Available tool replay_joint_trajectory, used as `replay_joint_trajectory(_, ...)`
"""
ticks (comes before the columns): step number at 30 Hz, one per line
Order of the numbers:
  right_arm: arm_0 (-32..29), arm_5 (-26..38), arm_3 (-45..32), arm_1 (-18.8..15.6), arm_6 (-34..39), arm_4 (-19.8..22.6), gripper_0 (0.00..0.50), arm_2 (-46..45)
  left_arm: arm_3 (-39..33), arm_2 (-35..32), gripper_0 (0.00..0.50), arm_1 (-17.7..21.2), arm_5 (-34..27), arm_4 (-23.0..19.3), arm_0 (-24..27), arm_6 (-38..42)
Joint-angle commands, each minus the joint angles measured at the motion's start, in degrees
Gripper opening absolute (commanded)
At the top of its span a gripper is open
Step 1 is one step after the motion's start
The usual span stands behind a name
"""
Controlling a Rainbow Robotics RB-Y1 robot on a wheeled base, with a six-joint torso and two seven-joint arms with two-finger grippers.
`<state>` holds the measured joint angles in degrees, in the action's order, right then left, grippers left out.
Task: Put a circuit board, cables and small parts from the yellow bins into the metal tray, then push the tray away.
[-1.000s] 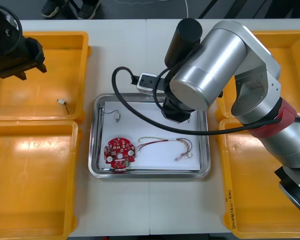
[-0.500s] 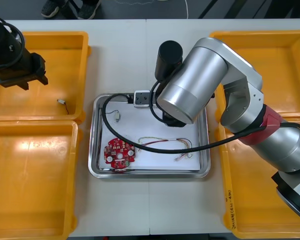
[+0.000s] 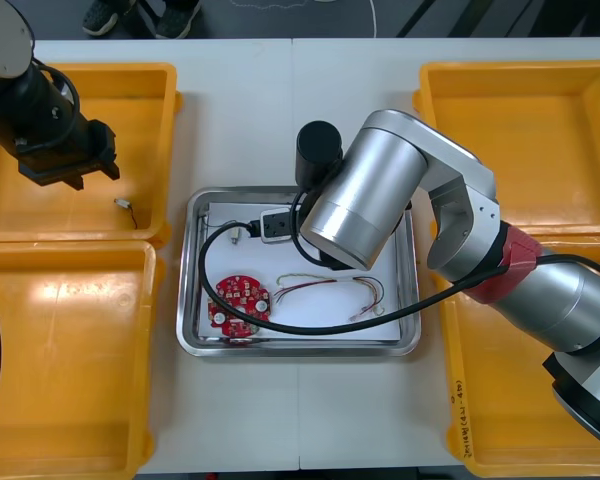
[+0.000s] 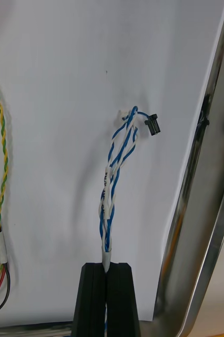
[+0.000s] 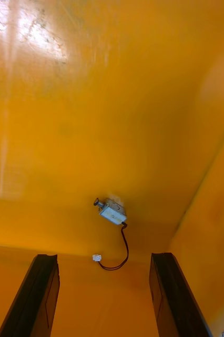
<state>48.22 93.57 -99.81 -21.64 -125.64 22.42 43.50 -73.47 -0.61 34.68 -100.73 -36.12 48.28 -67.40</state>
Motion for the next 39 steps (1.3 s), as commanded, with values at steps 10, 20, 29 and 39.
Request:
replay_joint_trajectory(10, 0.6, -2.3, 1.5, -1.7, -2.7, -1.6, 0.0, 2.1, 4.6, 3.5, 0.5, -2.6, 6.8, 1.1, 1.4, -7.1)
replay_joint_trajectory(20, 0.4, -3.9, 4.3, -1.9, -2.9, -1.9, 0.056, 3.1, 6.6, 4.9, 0.5, -3.0, 10.2, 0.9, 0.1, -7.2)
replay_joint_trajectory(29, 0.4, -3.9, 4.2, -2.3, -2.5, -1.9, 0.444, 3.0, 6.6, 4.9, 0.5, -3.6, 12.8, 1.2, -1.7, -7.2)
replay_joint_trajectory(39, 0.4, -2.4, 1.4, -3.4, -2.4, -1.5, 0.5, 2.0, 6.6, 4.9, 0.5, -3.5, 13.2, 1.5, -2.4, -7.0)
